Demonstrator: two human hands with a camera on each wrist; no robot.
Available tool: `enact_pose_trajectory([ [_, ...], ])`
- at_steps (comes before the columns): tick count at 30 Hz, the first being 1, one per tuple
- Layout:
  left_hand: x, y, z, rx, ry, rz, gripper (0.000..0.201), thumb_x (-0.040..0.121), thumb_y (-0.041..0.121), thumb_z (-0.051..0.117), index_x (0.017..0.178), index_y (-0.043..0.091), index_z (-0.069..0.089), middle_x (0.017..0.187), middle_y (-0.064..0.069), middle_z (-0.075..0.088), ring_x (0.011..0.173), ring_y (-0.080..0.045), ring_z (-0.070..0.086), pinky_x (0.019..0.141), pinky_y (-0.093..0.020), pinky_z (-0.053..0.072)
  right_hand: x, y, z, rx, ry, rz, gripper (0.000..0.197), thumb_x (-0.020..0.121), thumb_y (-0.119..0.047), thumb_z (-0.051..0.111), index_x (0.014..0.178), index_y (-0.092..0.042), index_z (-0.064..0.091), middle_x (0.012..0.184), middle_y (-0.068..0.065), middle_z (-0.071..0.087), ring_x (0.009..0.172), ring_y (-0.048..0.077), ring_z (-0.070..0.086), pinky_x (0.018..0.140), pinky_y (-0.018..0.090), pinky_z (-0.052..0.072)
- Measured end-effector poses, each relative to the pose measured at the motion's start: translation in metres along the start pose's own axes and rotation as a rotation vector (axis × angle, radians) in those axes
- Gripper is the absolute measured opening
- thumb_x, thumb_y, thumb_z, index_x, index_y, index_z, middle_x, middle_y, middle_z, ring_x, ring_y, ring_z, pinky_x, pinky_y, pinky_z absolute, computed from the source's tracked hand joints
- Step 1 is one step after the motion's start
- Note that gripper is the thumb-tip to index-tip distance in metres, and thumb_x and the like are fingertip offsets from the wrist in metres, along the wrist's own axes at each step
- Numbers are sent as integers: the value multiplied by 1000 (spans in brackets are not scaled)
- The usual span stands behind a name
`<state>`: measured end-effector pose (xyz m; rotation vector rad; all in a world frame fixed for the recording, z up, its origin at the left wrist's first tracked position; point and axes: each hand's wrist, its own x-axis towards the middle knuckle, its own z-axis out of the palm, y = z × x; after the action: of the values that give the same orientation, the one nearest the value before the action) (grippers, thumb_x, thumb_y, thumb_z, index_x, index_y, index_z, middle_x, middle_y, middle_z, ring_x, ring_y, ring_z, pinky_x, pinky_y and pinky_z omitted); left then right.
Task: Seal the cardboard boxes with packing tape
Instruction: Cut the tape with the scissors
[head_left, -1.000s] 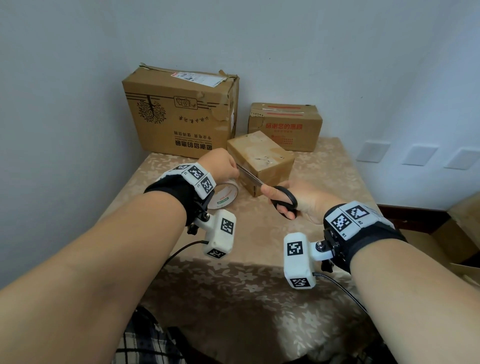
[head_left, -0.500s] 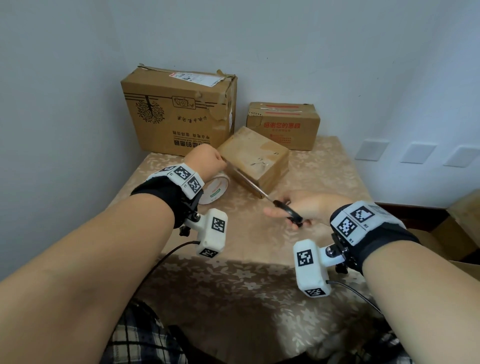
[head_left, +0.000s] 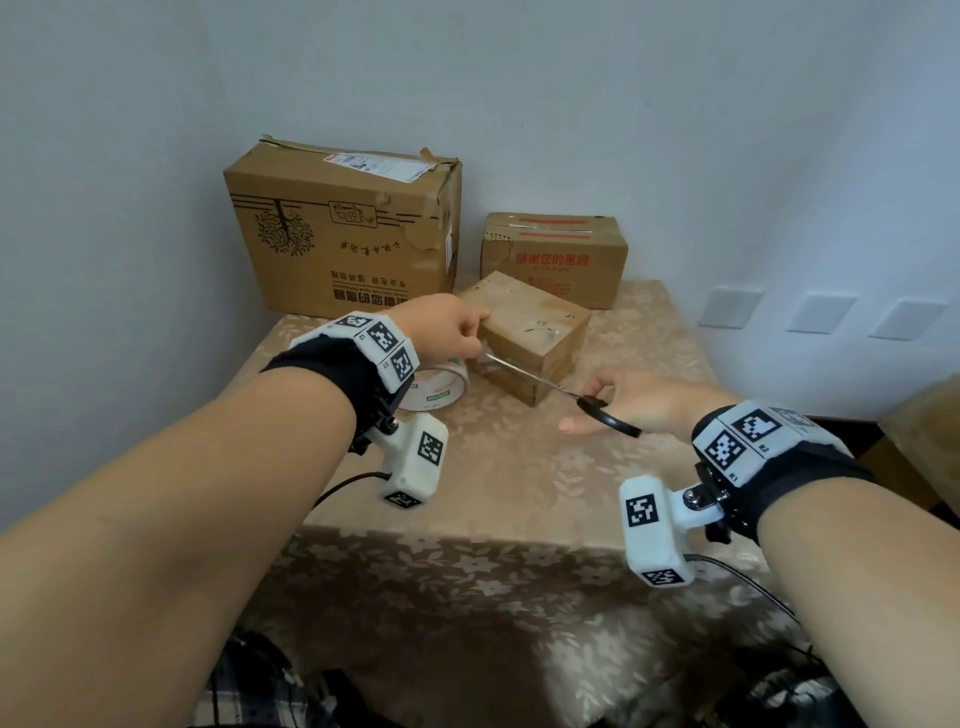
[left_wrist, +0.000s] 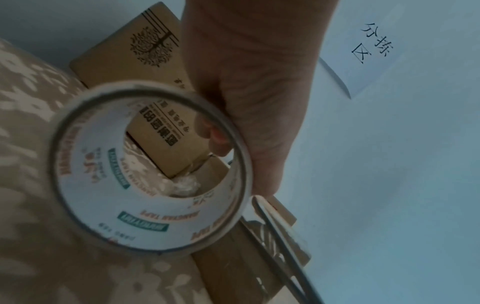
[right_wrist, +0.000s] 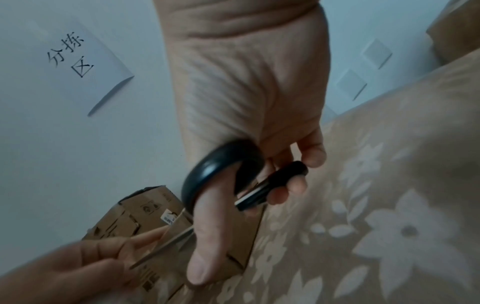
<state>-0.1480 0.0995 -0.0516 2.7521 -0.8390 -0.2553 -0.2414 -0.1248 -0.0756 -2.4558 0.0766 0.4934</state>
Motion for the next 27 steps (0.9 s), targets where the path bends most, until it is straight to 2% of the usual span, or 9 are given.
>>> enact_pose_trajectory([
  [3, 13, 5, -5, 42, -74, 3, 21, 93, 20, 52, 79, 5, 51, 151, 9, 35, 92, -12, 60, 59, -18, 38, 0, 2, -4, -205, -52, 3, 50, 77, -43, 76, 110, -18, 48, 95, -1, 55, 81, 13, 52, 62, 21, 40],
  [6, 20, 2, -8, 64, -120, 1, 22, 91, 19, 54, 74, 4, 52, 151, 8, 35, 115, -11, 52, 84, -23, 37, 3, 9, 7, -451, -106, 23, 63, 71, -46, 81, 114, -19, 45, 104, 1, 56, 91, 19, 53, 70, 27, 44],
  [9, 19, 0, -10, 57, -124, 2, 24, 89, 17, 56, 70, 5, 50, 151, 7, 35, 131, -11, 41, 93, -23, 30, 5, 15, 20, -506, -12, -24, 77, 71, -46, 81, 130, -18, 40, 120, 6, 54, 100, 24, 55, 86, 35, 50],
  [12, 17, -1, -9, 39, -109, 0, 22, 89, 18, 57, 70, 6, 53, 152, 8, 35, 135, -12, 37, 103, -26, 29, 1, 0, 19, -482, -111, -46, 79, 78, -36, 74, 144, -15, 36, 136, 7, 49, 120, 26, 51, 99, 37, 46],
  [15, 18, -3, -7, -8, -102, -22, 21, 88, 19, 58, 71, 7, 55, 152, 8, 33, 135, -13, 37, 107, -31, 30, 1, -25, 8, -422, 177, -207, 31, 87, -25, 60, 114, -10, 66, 111, 8, 66, 104, 26, 61, 84, 34, 51],
  [17, 16, -3, -5, -47, -105, -29, 23, 88, 20, 58, 68, 9, 53, 153, 9, 32, 133, -13, 39, 104, -31, 33, 8, -41, 6, -404, 472, -302, 28, 94, -27, 50, 113, -11, 64, 109, 6, 64, 102, 25, 59, 85, 38, 50],
  [19, 13, -2, -2, -69, -89, -28, 24, 87, 21, 59, 67, 10, 53, 153, 10, 30, 126, -11, 46, 97, -29, 38, 25, -50, 12, -496, 517, -316, 43, 99, -38, 42, 134, -13, 50, 134, 6, 53, 123, 25, 48, 103, 40, 41],
  [22, 9, -4, 5, -100, -20, -11, 20, 86, 19, 59, 71, 7, 56, 152, 9, 34, 104, -4, 55, 81, -24, 40, 60, -47, 33, -600, 398, -209, 59, 102, -42, 31, 152, -14, 20, 160, 4, 19, 147, 20, 14, 120, 40, 10],
  [27, -2, -11, 17, -371, 158, -47, 20, 87, 15, 60, 69, 7, 60, 137, 0, 54, 119, -9, 53, 98, -26, 36, 78, -28, 25, -644, 382, -284, 62, 101, -21, 42, 154, -20, 8, 162, 0, 8, 149, 19, 6, 120, 37, 2],
])
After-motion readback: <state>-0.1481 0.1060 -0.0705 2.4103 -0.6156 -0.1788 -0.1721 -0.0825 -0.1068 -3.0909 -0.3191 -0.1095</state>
